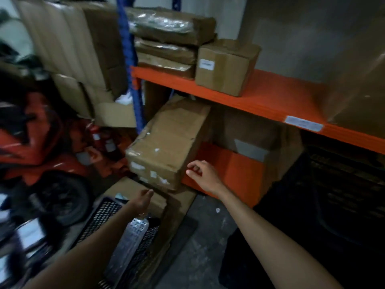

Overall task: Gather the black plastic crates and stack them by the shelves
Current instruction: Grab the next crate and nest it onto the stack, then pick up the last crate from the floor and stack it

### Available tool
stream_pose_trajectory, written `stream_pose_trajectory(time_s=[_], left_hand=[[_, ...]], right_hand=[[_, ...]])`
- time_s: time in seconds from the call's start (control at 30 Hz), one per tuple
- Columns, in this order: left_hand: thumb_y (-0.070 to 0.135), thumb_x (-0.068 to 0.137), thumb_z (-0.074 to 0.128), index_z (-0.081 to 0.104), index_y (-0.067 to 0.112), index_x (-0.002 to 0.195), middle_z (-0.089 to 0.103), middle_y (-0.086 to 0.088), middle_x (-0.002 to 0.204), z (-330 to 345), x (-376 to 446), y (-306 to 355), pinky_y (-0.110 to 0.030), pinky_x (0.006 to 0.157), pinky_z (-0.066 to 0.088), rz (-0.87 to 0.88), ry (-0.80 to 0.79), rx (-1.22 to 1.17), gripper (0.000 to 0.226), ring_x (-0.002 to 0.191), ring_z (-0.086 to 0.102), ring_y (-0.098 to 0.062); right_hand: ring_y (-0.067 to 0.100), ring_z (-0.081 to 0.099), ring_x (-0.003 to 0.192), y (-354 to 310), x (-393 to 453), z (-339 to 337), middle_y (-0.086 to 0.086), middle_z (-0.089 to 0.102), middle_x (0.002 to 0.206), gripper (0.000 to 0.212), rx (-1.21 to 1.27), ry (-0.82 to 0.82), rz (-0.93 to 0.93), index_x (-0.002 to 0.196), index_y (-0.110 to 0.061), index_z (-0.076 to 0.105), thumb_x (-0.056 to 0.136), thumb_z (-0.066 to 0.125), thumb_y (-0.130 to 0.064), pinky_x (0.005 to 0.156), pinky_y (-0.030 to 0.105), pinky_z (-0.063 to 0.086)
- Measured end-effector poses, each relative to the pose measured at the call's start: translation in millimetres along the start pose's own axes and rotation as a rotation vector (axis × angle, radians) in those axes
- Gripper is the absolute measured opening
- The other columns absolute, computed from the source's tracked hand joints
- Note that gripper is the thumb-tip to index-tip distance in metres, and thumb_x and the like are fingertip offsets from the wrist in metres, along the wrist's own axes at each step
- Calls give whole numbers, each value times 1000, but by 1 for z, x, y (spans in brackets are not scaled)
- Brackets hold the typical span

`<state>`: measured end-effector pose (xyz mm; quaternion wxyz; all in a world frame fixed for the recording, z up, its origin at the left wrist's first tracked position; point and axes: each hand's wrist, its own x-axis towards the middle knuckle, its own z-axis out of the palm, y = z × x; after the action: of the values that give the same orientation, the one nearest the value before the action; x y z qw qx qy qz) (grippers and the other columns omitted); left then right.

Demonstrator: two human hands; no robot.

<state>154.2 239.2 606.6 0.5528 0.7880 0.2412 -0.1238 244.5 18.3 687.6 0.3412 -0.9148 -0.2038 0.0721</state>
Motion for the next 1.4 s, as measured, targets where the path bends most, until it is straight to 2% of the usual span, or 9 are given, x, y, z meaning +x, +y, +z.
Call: stream_pose_trajectory(time_s=[0.1,0.2,0.43,0.57,0.67,1.03,1.17,1.27,1.4], left_hand=[[28,101,40,54,-6,107,44,-10,73,-47,-5,-74,-28,44,42,-179,24,-70,37,54,46,-22],[34,100,41,53,4,91,41,-8,62,-72,-22,-128,-21,42,39,-374,77,-148,33,45,42,-18],[30,100,41,51,7,100,50,-15,92,-88,-23,-209,-21,33,44,-663,182,-425,25,75,51,-25],[28,100,41,53,13,91,53,-15,90,-82,-3,-250,-25,46,45,-764,271,-495,21,76,53,-26],[31,100,42,50,15,120,52,-11,110,-70,22,-303,-27,61,45,-847,281,-577,27,88,55,-26],[31,97,48,39,12,143,50,-11,141,-36,100,-496,-35,82,42,-951,487,-634,50,105,47,-20],[31,96,51,20,14,148,42,-12,148,-19,121,-569,-30,72,43,-1005,607,-768,63,109,47,-22],[38,93,55,2,18,153,30,-17,156,-9,133,-613,-45,102,42,-1073,641,-804,82,135,39,-35],[40,82,65,29,11,142,44,-22,145,3,141,-651,-53,109,38,-1057,637,-772,75,131,44,-42]], right_hand=[[20,60,91,-23,23,72,2,62,93,24,49,-170,13,105,-18,66,87,62,-33,87,44,49],[23,62,100,-35,37,130,6,65,105,33,47,-371,76,115,-18,61,90,58,-39,91,42,49],[17,53,93,-18,96,248,1,53,101,42,58,-686,203,129,-16,48,93,55,-35,71,24,40],[20,50,108,8,135,312,0,46,108,48,43,-833,282,135,-18,40,93,56,-35,83,28,37],[24,45,125,31,164,367,8,44,138,56,3,-894,316,140,-19,34,92,58,-35,92,31,39],[24,16,147,115,184,519,0,9,162,85,-44,-871,342,152,-26,-1,92,59,-31,114,39,24],[35,30,141,145,151,556,8,16,160,80,-219,-573,190,152,-23,6,91,58,-31,108,49,32],[39,38,135,155,145,568,8,24,157,82,-334,-463,103,149,-26,10,87,62,-38,104,54,34],[38,43,130,167,143,575,13,38,150,75,-342,-380,43,143,-25,19,85,66,-25,101,54,36]])
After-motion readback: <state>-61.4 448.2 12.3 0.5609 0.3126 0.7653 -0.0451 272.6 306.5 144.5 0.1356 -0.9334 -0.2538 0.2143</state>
